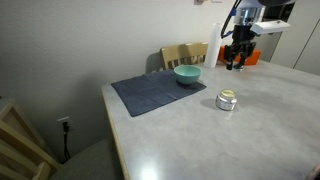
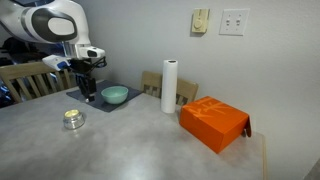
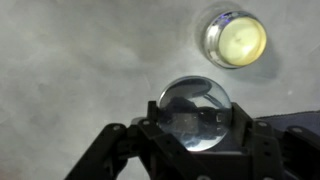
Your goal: Take the lid off the silver container and put it on the table
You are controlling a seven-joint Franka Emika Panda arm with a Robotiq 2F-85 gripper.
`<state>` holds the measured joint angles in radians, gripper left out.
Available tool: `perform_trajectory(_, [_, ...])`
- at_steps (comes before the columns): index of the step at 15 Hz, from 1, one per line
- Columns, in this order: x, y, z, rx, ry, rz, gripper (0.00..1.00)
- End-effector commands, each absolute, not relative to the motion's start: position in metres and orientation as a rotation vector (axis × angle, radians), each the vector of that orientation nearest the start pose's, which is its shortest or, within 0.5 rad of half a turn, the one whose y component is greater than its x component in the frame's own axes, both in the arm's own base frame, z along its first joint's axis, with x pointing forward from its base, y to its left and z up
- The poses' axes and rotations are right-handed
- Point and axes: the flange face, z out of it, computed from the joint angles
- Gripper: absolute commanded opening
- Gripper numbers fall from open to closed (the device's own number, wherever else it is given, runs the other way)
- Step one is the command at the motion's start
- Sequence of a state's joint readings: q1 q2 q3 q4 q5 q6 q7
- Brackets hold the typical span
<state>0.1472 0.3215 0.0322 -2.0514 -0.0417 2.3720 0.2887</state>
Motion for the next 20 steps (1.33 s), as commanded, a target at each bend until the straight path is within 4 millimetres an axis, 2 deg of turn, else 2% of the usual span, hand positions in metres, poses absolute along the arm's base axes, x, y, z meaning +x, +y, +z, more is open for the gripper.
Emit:
perform_trajectory(1, [0.577,0.057,0.270,-3.128,0.194,-0.074,0.44])
perform_trajectory(4, [0.581,0.024,0.252,-3.116,0.253,-0.100,0.44])
perform_trajectory(7, [0.584,0.010,0.229,-3.089,0.257,-0.046,0.44])
perform_trajectory(13, [0.594,0.016,0.176,-3.096,0.232,0.123,0.44])
perform_trajectory(20, [0.609,0.020,0.155,-3.089,0.213,0.167,0.44])
